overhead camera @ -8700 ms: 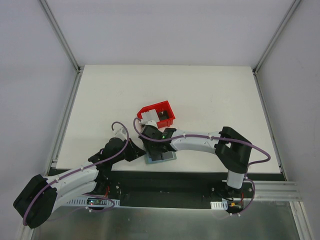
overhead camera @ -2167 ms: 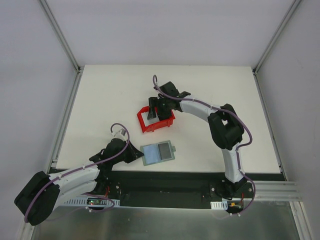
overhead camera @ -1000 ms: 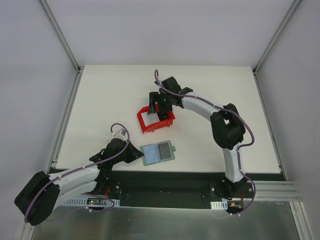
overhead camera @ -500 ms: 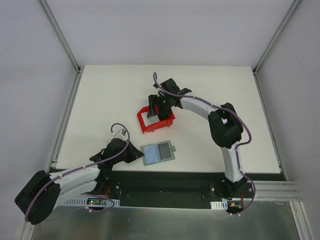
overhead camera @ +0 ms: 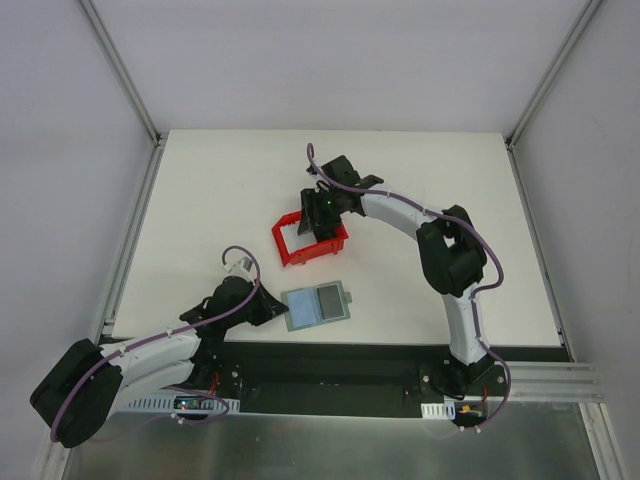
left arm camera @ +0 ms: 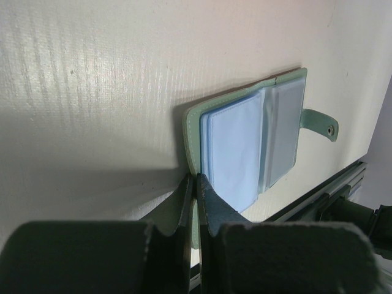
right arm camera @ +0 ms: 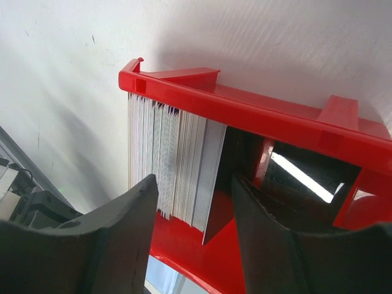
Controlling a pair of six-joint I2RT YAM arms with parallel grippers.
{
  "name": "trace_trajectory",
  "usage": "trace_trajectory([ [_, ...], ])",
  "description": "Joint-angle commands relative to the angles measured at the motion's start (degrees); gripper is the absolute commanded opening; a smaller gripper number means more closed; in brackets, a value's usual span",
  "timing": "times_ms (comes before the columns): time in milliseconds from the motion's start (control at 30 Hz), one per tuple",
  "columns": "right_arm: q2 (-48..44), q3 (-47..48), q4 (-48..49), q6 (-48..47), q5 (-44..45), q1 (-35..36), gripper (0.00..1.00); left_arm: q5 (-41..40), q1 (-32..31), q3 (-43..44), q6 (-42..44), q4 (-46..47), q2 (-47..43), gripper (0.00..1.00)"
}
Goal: Put the credit cards into the card holder
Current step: Pick up the credit card from the storage box.
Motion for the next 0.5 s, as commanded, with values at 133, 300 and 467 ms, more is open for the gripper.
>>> trace_trajectory([
  [133,-3.37,1.84,-0.80,-0.50,0.96,0.10,0.40,0.59,0.01,1.24,1.23,0.00,0.28,0.00],
  [300,-4.24,0.96,-0.63,-0.41,1.14,0.01,0.31,0.76,0.01,1.24,1.15,0.08,0.54,0.00],
  [467,-5.47,0.69,-0.45,-0.33,1.23,-0.34,0.25,0.68,0.01,1.07,1.15,0.44,0.54,0.00],
])
